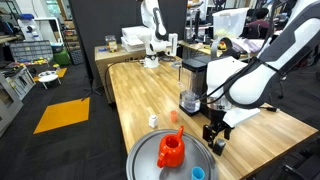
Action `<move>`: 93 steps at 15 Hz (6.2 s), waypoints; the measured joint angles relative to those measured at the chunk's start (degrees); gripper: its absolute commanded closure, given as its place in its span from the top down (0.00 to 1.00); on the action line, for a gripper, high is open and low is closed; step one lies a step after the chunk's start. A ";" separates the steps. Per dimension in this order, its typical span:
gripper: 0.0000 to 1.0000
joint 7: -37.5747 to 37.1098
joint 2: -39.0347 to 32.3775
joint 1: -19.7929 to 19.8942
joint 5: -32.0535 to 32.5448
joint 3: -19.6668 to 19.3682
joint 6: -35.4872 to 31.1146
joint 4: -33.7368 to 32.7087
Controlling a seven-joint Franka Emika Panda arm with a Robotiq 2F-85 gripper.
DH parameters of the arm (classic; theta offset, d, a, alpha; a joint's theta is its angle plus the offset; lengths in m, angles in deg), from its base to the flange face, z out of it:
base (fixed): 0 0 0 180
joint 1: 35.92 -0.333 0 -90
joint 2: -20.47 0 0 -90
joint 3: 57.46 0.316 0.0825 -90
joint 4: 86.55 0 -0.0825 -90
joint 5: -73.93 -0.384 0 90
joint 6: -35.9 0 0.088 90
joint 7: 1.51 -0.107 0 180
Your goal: Put the black pepper shaker in the orange teapot
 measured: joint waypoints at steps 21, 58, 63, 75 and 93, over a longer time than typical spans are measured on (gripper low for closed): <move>0.14 1.79 -1.03 0.26 -1.16 -0.66 0.22 0.01; 0.14 3.37 15.10 -0.07 -2.55 5.20 16.88 -2.20; 0.14 3.00 11.41 -1.38 1.57 5.29 16.83 -9.10; 0.39 3.07 1.91 -4.45 6.51 4.94 17.64 -20.80; 0.14 3.06 1.02 -9.67 6.65 5.16 18.54 -25.14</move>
